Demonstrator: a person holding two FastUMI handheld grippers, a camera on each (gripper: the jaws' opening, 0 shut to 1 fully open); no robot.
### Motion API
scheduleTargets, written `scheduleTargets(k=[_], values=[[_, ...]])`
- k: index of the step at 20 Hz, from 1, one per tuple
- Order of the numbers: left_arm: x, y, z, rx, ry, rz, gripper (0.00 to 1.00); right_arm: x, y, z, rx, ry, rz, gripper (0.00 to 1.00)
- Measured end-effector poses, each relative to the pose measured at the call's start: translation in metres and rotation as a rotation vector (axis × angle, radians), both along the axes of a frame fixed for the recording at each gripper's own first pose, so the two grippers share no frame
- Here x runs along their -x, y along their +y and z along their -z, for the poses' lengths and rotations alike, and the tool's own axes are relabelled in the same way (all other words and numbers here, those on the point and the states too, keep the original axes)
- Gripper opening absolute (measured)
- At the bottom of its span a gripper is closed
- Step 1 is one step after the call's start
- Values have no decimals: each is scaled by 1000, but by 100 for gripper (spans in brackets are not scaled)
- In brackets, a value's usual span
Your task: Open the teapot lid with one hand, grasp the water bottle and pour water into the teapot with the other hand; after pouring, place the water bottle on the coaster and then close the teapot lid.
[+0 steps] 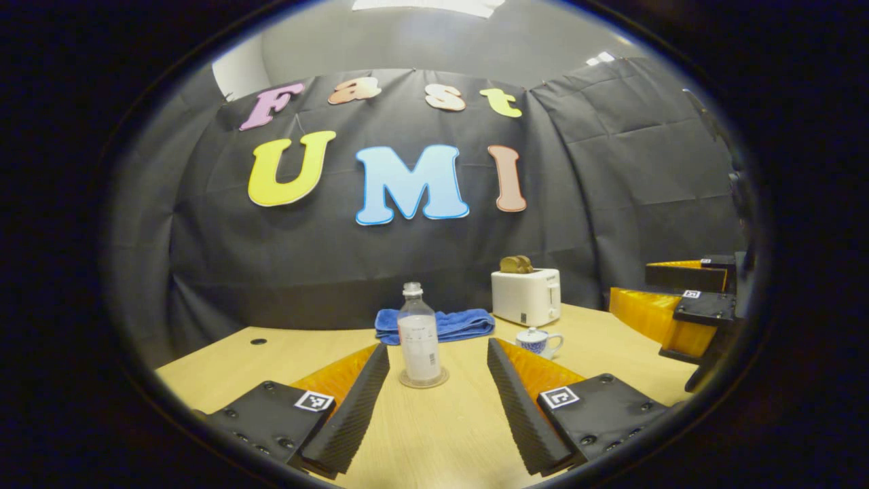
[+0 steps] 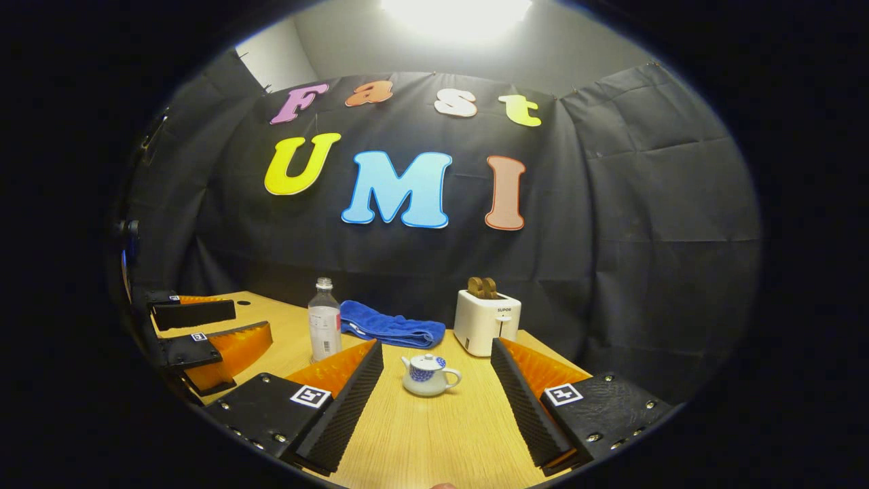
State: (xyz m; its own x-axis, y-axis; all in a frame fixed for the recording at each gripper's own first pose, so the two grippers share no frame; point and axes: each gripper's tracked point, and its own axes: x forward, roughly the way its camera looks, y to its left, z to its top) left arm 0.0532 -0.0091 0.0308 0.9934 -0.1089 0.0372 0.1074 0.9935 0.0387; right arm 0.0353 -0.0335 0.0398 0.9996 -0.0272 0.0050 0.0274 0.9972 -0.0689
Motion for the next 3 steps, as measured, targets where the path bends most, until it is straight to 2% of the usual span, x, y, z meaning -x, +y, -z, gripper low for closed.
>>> scheduleTargets(k=[3], values=[[15, -3, 1, 9, 7, -5, 97, 15, 4, -4, 8, -16, 0, 98]])
